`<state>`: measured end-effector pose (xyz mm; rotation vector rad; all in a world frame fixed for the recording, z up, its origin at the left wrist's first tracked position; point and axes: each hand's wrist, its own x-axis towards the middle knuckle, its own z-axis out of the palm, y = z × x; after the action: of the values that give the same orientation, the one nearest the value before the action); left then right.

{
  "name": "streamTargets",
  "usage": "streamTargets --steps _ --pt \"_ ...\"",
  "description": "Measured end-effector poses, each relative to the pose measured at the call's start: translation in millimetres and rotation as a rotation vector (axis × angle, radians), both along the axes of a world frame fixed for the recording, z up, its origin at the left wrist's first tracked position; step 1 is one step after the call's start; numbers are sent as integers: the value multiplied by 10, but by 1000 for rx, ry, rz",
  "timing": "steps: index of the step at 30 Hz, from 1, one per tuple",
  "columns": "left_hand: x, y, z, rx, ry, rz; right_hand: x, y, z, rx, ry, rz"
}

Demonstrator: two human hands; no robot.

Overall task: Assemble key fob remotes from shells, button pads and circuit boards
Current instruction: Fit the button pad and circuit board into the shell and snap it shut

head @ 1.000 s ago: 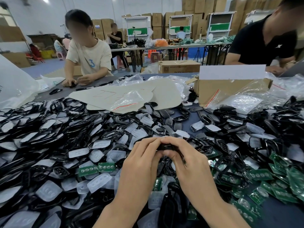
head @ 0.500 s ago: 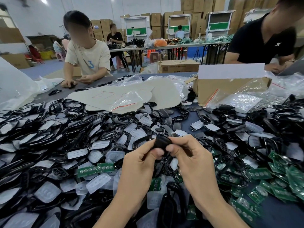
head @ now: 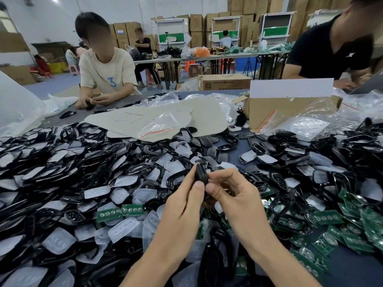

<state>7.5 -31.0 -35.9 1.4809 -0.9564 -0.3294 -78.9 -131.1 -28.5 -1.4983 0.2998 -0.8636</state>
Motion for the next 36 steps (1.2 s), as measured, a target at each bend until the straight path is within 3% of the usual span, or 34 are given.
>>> streamTargets --steps 4,6,15,20,28,32,36 --pt "-31 -19 -9 66 -103 10 8 8 -49 -154 101 -57" --pt "-33 -35 -5 14 -70 4 23 12 -68 -130 101 -89" --pt "-7 -115 33 -208 496 56 61 2 -134 -106 184 -88" --pt "-11 -152 14 -277 796 23 78 -29 -129 15 221 -66" --pt "-113 -157 103 -312 630 17 14 63 -42 -45 198 -144" --pt "-292 -187 312 -300 585 -43 -220 91 144 81 55 -147" --pt "-683 -359 669 -253 489 -136 -640 144 396 143 -95 -290"
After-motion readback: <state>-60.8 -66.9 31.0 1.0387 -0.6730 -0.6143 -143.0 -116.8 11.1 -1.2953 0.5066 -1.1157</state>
